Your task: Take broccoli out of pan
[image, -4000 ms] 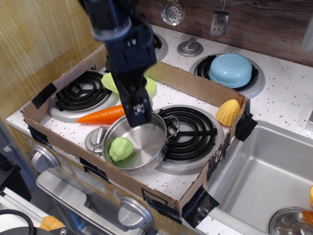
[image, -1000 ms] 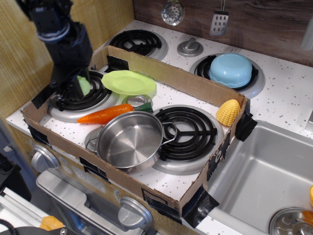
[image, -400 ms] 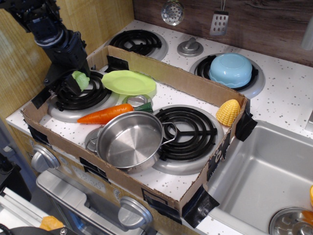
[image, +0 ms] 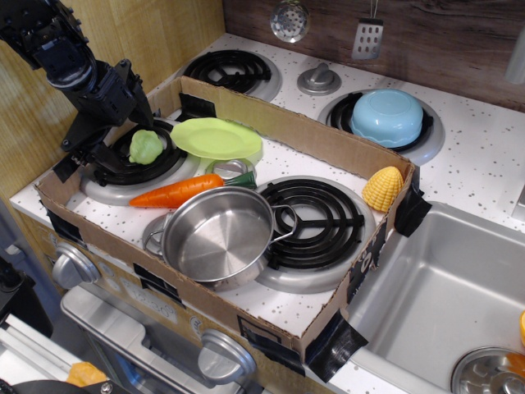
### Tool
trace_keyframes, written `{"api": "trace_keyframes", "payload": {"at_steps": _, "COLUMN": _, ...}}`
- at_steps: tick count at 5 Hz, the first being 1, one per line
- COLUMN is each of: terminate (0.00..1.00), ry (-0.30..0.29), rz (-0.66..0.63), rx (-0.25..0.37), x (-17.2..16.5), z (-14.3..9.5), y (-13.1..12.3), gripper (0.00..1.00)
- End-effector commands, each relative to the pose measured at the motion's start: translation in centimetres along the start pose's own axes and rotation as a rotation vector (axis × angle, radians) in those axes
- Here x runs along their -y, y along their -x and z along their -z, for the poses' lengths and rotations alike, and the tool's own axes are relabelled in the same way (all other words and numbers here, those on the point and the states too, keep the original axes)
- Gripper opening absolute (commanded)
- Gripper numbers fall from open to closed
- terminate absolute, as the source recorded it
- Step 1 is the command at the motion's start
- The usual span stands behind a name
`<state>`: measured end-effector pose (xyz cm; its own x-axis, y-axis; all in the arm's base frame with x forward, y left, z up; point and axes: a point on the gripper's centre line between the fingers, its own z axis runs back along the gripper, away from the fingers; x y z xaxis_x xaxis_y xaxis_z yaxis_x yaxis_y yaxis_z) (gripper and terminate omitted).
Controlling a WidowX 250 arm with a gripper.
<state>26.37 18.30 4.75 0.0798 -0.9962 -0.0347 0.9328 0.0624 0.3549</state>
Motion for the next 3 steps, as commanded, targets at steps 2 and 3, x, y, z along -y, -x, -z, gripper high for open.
{"api": "trace_keyframes", "payload": {"at_steps": 2, "terminate": 0.00, "ry": 0.032, "rz": -0.076, "rx": -0.182, "x": -1.7, "z": -6.8, "y": -3.2, "gripper": 1.00}}
{"api": "trace_keyframes", "payload": {"at_steps": 3, "terminate": 0.00, "ry": 0.124, "rz": -0.172, "rx": -0.168, "x": -2.0, "z": -8.6, "y": -4.8, "gripper": 1.00}}
